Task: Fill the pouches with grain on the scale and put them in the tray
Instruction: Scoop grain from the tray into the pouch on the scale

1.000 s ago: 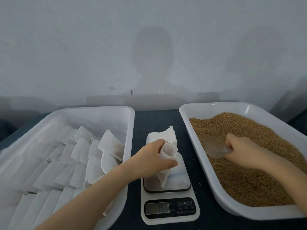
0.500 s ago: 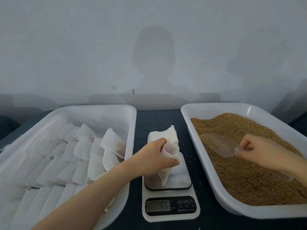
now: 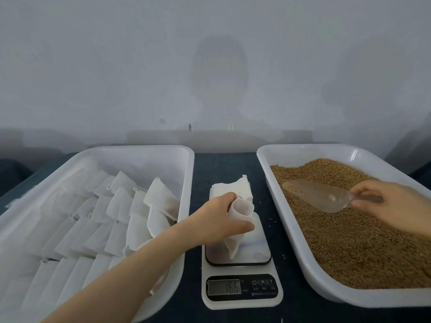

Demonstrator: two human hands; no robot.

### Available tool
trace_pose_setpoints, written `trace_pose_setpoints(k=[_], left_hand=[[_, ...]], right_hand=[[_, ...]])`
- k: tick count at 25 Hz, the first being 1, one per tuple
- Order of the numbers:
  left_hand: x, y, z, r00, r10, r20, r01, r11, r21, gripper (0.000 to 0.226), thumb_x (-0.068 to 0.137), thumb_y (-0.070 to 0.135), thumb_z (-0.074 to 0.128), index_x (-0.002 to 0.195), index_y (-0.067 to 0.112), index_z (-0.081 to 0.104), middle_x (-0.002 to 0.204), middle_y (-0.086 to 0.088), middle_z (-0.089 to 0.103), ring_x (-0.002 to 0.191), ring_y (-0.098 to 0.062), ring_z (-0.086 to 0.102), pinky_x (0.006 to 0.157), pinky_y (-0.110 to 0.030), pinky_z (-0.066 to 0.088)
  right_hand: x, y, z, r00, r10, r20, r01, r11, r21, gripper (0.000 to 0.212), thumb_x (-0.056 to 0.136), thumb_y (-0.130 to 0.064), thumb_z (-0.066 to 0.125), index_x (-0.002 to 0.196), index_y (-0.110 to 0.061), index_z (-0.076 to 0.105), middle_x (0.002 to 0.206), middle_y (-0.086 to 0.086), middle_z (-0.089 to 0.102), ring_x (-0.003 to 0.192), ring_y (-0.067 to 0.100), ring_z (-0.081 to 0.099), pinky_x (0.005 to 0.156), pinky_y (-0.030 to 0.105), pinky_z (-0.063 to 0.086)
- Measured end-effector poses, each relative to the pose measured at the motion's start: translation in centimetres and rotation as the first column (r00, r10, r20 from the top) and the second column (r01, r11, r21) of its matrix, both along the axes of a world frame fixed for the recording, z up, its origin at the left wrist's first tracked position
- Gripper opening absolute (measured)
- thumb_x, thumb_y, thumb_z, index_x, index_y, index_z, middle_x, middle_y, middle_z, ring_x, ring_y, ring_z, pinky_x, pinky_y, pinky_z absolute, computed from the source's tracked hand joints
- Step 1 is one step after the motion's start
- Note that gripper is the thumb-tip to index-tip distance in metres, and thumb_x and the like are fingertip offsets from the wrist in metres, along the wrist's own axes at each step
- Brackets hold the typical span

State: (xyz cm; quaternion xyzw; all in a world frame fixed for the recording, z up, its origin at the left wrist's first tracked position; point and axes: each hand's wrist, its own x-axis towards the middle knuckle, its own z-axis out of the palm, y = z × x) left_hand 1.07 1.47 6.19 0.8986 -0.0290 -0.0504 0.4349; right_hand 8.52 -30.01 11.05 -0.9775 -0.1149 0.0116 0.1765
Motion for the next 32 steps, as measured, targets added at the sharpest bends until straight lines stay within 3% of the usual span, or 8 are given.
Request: trace_pose_setpoints(k=[2,5,9,12,15,20,26,32], left_hand=[[0.1,0.0,-0.1,1.000,0.005,-0.008,-0.005,1.000,0.001,0.042,0.078,0.047,0.068,0.112,0.034,0.046,0.105,0.013,0.058,0.090,-0.008,0.059,0.070,-0.017,0.050],[0.1,0.0,-0.1,1.000,0.008,-0.008,-0.008,1.000,0.003,0.040,0.079,0.048,0.067,0.110,0.035,0.046,0.102,0.015,0.057,0.089,-0.006,0.058,0.068,-0.016,0.048],[0.1,0.0,0.0,1.000,0.002,-0.023,-0.003,1.000,-0.011,0.044,0.080,0.049,0.067,0.116,0.034,0.047,0.108,0.013,0.058,0.093,-0.007,0.058,0.068,-0.016,0.046],[-0.1,-0.1,0.2,1.000,-0.003,-0.025,0.002,1.000,-0.019,0.046,0.081,0.049,0.066,0.120,0.031,0.049,0.108,0.011,0.059,0.094,-0.007,0.058,0.072,-0.017,0.048],[-0.1,-0.2,0.4,0.999,-0.024,-0.029,0.023,0.999,-0.026,0.044,0.084,0.048,0.065,0.121,0.030,0.049,0.110,0.009,0.060,0.094,-0.008,0.058,0.075,-0.017,0.048],[-0.1,-0.3,0.6,0.999,-0.032,-0.029,0.031,0.999,-0.016,0.050,0.084,0.048,0.065,0.126,0.025,0.049,0.115,0.007,0.059,0.100,-0.012,0.059,0.087,-0.029,0.053],[-0.2,-0.3,0.5,0.999,-0.030,-0.016,0.030,0.998,-0.049,0.039,0.082,0.048,0.068,0.112,0.033,0.049,0.106,0.015,0.059,0.092,-0.004,0.058,0.071,-0.015,0.047],[-0.2,-0.2,0.5,1.000,-0.023,-0.006,0.023,0.998,-0.062,0.038,0.081,0.048,0.069,0.110,0.034,0.050,0.107,0.015,0.061,0.094,-0.005,0.059,0.074,-0.016,0.048]], right_hand=[[-0.3,0.0,1.0,0.998,0.038,0.059,-0.040,0.998,0.038,0.016,0.083,-0.026,0.065,0.090,-0.039,0.058,0.101,-0.014,0.065,0.078,0.001,0.055,0.076,0.028,0.048],[-0.8,0.8,2.8,0.981,0.140,0.137,-0.146,0.989,0.030,0.025,0.082,-0.026,0.066,0.089,-0.048,0.055,0.089,-0.029,0.060,0.074,-0.013,0.049,0.063,0.011,0.034],[-1.5,3.1,4.8,0.951,0.262,0.164,-0.264,0.965,-0.008,0.028,0.079,-0.033,0.064,0.093,-0.055,0.054,0.087,-0.040,0.058,0.084,-0.017,0.052,0.070,0.010,0.035],[-1.6,4.8,5.6,0.927,0.322,0.192,-0.317,0.947,-0.059,0.025,0.076,-0.039,0.063,0.098,-0.050,0.060,0.091,-0.037,0.062,0.095,-0.009,0.056,0.092,0.031,0.044],[-1.5,5.9,6.1,0.900,0.354,0.255,-0.320,0.933,-0.166,0.023,0.082,-0.036,0.066,0.097,-0.051,0.058,0.095,-0.035,0.060,0.102,-0.002,0.055,0.109,0.040,0.026],[-1.4,7.4,6.8,0.847,0.417,0.330,-0.314,0.893,-0.323,0.023,0.086,-0.036,0.062,0.099,-0.053,0.055,0.099,-0.033,0.054,0.108,0.002,0.045,0.107,0.031,0.005],[-1.6,9.1,7.4,0.791,0.488,0.369,-0.300,0.835,-0.461,0.020,0.087,-0.040,0.059,0.106,-0.048,0.060,0.101,-0.023,0.058,0.109,0.005,0.043,0.103,0.028,0.001],[-1.3,8.9,7.1,0.842,0.440,0.311,-0.309,0.867,-0.390,0.024,0.087,-0.037,0.062,0.107,-0.049,0.059,0.104,-0.026,0.058,0.111,0.002,0.042,0.103,0.025,0.002]])
